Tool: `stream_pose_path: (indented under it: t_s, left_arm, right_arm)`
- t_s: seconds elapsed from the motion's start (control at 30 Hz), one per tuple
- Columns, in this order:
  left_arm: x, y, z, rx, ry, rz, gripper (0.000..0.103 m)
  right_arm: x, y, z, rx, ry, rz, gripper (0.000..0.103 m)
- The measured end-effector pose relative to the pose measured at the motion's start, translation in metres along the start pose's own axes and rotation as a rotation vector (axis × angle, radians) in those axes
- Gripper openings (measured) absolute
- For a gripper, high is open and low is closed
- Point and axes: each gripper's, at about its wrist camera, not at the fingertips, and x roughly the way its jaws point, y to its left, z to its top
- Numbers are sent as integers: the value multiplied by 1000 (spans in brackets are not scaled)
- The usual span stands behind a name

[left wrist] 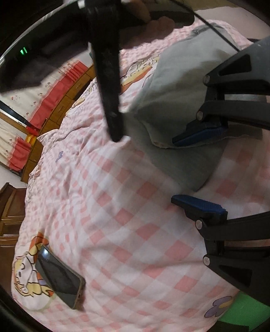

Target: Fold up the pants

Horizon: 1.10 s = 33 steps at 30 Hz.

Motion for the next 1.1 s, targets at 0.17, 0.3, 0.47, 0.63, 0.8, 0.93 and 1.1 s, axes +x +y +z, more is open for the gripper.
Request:
stream_pose_path:
  t_s: [0.17,0.3,0.47,0.63,0.8,0.93,1.1]
  left_arm:
    - [-3,-1,2,5,-34,32,59]
    - [3,6,4,-38,-11,-2,59]
    - [11,7,9,-109,-6,-55,54]
    - [8,-10,8,-30,-5,-29,7]
    - [-21,-7,8,-23,-38,-3,4]
    - [-26,5,1,-9,-10,54,4]
    - [-5,15,-8,-25,66,87,7]
  right_arm:
    - [5,-8,-4,-12,-43,-49,7]
    - [25,-18,-9,16,-41,-38,8]
    - [12,-30,-6,113,-59,-46,20]
    - [-37,-38,-19,161,-181,-119,40]
    - [-54,-39,-48,192,-146,-135,40]
    - [-51,-33,-74,205,-114,-138,40]
    - [-45,-24,-103,258,-85,-112,40]
